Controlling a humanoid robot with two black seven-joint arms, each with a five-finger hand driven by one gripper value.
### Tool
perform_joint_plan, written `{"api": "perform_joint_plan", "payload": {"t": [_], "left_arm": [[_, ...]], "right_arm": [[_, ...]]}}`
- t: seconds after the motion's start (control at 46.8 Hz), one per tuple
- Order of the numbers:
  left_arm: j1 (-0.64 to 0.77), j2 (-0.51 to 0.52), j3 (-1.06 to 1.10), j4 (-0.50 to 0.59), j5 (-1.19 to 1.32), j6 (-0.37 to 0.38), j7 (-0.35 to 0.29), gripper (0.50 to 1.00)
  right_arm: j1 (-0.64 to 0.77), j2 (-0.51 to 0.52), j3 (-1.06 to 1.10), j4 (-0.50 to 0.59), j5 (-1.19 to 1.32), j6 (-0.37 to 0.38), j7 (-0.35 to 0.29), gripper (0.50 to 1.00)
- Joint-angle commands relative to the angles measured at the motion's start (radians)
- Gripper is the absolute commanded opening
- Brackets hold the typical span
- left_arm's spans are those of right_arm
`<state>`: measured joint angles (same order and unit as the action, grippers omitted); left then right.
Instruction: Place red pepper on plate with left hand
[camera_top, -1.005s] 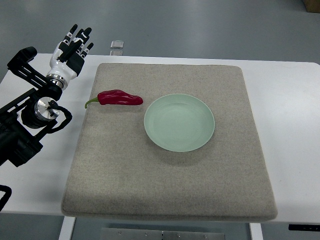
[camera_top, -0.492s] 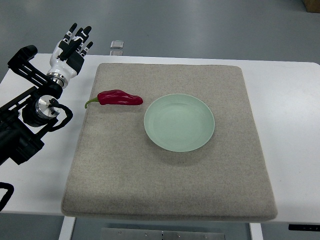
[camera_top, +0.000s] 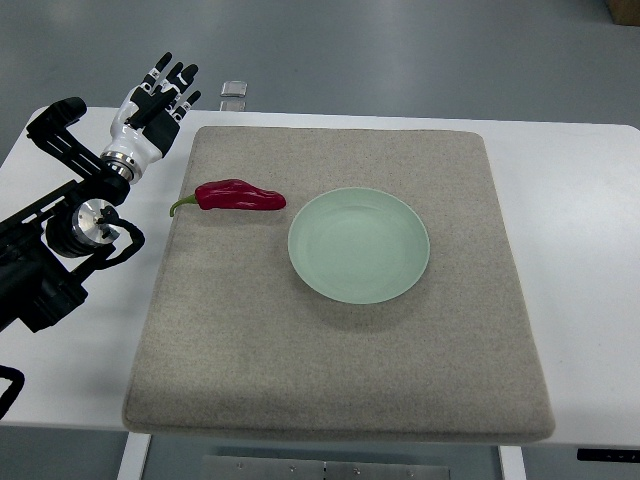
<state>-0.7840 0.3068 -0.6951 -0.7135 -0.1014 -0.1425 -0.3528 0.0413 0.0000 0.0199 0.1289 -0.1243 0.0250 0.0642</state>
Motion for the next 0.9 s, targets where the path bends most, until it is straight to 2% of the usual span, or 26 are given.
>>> {"api": "perform_joint_plan", "payload": {"t": [0.0, 0.449, 0.877], "left_arm": [[0.0, 0.0, -0.001, 0.0, -0.001, 0.0, 0.0, 0.999], [-0.001, 0.002, 0.003, -0.004, 0.005, -0.003, 0.0, 0.999], [-0.006, 0.009, -0.006, -0.004, 0.109, -0.011, 0.0, 0.996]], "right_arm": [[-0.001, 0.0, 0.0, 0.0, 0.0, 0.001, 0.0, 0.928], [0.0, 0.0, 0.0, 0.0, 0.0, 0.0, 0.0, 0.928], [-0.001, 0.0, 0.0, 0.0, 0.0, 0.0, 0.0, 0.928]]}}
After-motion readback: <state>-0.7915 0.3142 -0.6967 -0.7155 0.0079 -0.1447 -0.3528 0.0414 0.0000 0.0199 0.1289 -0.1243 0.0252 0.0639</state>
